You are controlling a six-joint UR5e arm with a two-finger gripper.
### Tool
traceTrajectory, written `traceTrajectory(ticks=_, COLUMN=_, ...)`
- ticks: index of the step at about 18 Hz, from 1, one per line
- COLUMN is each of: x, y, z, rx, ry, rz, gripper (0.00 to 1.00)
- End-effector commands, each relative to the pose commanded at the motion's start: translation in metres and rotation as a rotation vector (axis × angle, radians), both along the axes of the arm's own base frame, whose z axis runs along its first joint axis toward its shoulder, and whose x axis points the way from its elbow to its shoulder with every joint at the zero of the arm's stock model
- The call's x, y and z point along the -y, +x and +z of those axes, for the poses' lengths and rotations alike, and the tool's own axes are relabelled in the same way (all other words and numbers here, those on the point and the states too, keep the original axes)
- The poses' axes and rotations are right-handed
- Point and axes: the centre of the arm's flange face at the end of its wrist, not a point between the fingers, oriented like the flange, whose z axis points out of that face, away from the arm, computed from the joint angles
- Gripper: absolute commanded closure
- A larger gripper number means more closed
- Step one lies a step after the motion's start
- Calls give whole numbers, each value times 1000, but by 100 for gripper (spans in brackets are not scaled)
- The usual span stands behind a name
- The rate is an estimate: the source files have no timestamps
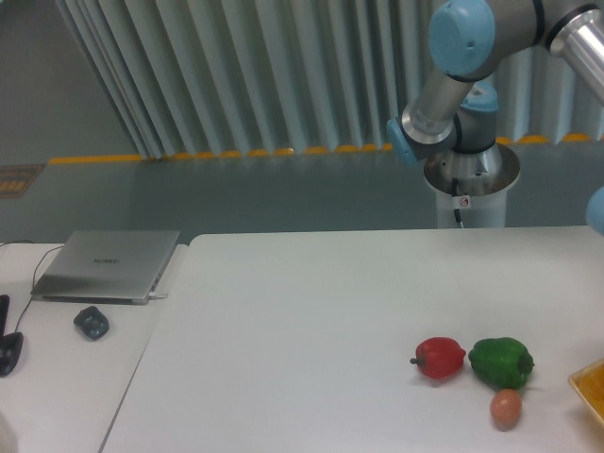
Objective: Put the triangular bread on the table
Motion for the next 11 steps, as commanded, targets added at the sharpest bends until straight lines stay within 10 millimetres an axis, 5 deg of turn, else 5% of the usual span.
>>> traceTrajectory(ticks=11, x=4, y=34, z=48, rx=132, ry=73, rz=-20, gripper=45)
